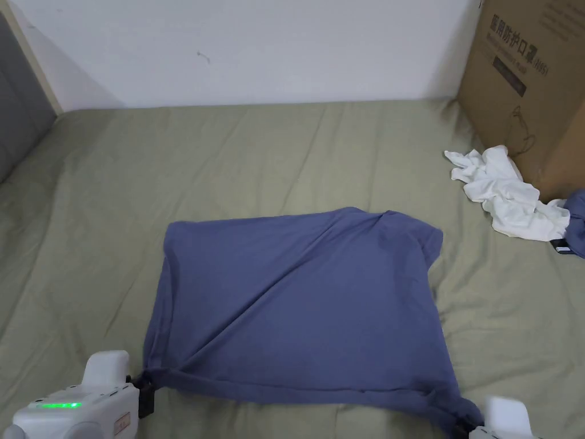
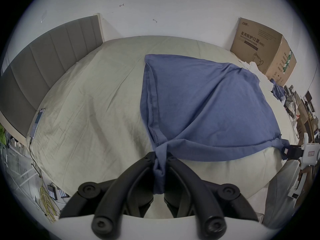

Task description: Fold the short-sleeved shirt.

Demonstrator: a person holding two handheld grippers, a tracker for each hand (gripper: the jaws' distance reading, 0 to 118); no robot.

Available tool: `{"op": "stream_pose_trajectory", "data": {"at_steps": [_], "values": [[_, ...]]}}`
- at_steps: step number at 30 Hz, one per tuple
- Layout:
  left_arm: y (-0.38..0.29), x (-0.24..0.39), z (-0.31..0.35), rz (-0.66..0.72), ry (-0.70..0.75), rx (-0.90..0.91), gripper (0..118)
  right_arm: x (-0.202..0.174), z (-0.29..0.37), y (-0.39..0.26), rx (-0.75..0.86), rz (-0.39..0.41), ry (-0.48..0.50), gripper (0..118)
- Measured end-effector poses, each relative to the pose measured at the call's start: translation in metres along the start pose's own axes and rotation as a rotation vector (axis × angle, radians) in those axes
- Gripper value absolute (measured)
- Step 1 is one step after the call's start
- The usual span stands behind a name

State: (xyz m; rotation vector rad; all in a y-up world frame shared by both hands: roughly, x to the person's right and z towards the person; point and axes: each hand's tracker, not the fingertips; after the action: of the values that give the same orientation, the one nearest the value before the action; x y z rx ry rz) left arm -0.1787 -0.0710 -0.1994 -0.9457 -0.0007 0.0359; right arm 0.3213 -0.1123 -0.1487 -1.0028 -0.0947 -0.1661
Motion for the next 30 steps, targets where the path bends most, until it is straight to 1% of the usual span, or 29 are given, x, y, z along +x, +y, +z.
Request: {"op": "stream_pose_trajectory", "data": {"at_steps": [2, 4, 10, 12, 17, 22, 25, 30], "values": [[0.003, -0.001, 0.002, 0.009, -0.005, 0.009, 12, -0.005, 0.008, 0.006, 0.03, 0.019, 0.012, 13], [0.007, -0.002, 0.004, 0.019, -0.011, 0.019, 12, -0.01, 0.02, 0.018, 0.071, 0.016, 0.029, 13], [0.035, -0.007, 0.003, 0.058, -0.021, 0.068, 12, -0.023, 0.042, 0.077, 0.213, 0.033, 0.063, 13], [0.048, -0.007, 0.0, 0.067, -0.017, 0.084, 12, -0.027, 0.041, 0.099, 0.244, 0.034, 0.071, 13], [0.081, -0.011, -0.019, 0.081, -0.006, 0.102, 12, -0.039, 0.019, 0.147, 0.272, 0.055, 0.057, 13], [0.115, -0.012, -0.055, 0.107, 0.01, 0.099, 12, -0.045, -0.025, 0.185, 0.246, 0.055, 0.032, 13], [0.128, -0.011, -0.085, 0.083, 0.032, 0.049, 12, -0.045, -0.06, 0.2, 0.188, 0.033, 0.02, 13], [0.132, -0.008, -0.134, 0.054, 0.056, -0.052, 12, -0.044, -0.116, 0.21, 0.063, 0.02, -0.012, 13]]}}
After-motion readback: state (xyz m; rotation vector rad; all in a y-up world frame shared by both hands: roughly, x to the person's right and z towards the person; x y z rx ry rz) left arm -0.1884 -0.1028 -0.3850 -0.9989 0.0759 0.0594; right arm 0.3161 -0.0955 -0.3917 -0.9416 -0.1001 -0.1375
